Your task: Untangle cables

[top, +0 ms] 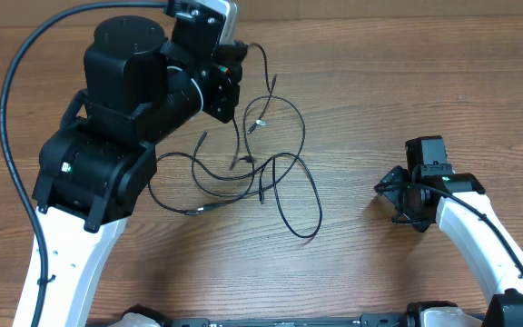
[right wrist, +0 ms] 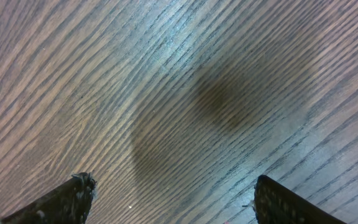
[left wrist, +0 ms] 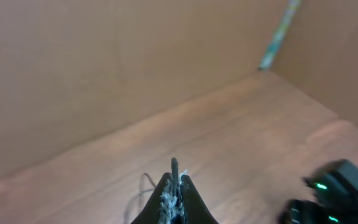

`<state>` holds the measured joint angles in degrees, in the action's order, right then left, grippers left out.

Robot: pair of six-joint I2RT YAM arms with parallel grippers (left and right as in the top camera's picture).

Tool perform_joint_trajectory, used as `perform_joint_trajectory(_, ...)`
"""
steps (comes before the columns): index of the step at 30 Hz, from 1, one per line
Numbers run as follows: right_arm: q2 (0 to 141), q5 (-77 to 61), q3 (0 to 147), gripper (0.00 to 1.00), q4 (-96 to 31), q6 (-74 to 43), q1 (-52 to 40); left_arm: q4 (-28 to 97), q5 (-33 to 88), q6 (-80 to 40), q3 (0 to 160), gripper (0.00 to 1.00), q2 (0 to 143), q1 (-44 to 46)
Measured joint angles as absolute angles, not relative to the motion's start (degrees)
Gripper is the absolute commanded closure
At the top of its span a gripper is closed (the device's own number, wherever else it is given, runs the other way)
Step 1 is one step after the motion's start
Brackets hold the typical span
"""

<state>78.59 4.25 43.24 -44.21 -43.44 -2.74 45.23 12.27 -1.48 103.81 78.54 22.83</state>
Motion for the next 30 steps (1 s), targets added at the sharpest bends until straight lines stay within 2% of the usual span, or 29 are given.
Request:
perform_joint_trajectory(10, 78.6, 4.3, 43.2, 0.19, -44.3, -42.2, -2.7, 34.7, -22.1, 0.1, 103.8, 0.96, 74.1, 20.9)
perform_joint_trajectory(18, 78.6, 4.3, 43.2, 0.19, -44.4, -42.0, -2.7, 39.4, -41.7, -9.6, 104.0, 0.96, 70.9, 6.0)
perform_joint_trajectory(23, 78.6, 4.3, 43.2, 0.19, -44.4, -42.0, -2.7, 46.7, -44.2, -17.7, 104.0, 0.96, 72.2, -4.2)
perform_joint_trajectory(30, 78.6, 4.3, 43.2, 0.19, -44.4, -42.0, -2.7, 54.3, -38.5, -22.8, 104.0, 0.96, 77.9, -12.4)
